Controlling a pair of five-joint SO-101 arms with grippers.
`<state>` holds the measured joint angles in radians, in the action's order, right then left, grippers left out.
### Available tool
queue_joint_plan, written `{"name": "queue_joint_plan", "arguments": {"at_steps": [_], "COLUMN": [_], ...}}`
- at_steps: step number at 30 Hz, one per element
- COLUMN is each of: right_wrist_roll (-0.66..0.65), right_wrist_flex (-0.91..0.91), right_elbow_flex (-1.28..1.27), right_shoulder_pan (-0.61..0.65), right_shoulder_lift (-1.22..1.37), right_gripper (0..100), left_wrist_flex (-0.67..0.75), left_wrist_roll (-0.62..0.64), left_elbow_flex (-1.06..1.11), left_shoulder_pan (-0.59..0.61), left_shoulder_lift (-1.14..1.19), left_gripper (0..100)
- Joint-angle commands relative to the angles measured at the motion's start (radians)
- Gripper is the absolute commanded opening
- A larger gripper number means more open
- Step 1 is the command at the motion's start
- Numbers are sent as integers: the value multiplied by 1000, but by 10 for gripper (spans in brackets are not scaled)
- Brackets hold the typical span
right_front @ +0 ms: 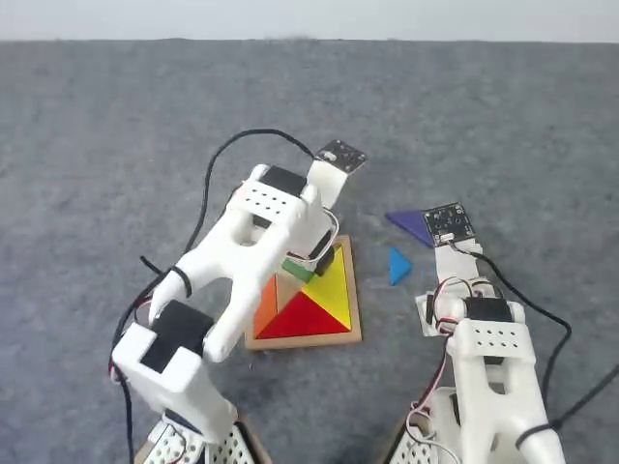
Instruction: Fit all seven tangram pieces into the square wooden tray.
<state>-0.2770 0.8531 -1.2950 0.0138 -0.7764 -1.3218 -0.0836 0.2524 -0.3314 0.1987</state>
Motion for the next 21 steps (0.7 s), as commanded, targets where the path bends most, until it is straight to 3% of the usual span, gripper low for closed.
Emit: {"name": "queue_joint_plan", "arguments": {"at_steps": [1,21], "right_wrist_roll": [-11,-11], "right_wrist_flex": [-16,-16], "right_elbow_flex": [8,8], "right_shoulder_pan": [-8,-8], "right_shoulder_lift": [-22,-24], "right_gripper": [42,42], "left_wrist_flex": [31,32], "left_wrist_roll": [-14,-61], "left_elbow_flex": [-2,24], "left_shoulder_pan": [8,15], "left_shoulder_lift": [-6,-6], "left_gripper": [127,209]}}
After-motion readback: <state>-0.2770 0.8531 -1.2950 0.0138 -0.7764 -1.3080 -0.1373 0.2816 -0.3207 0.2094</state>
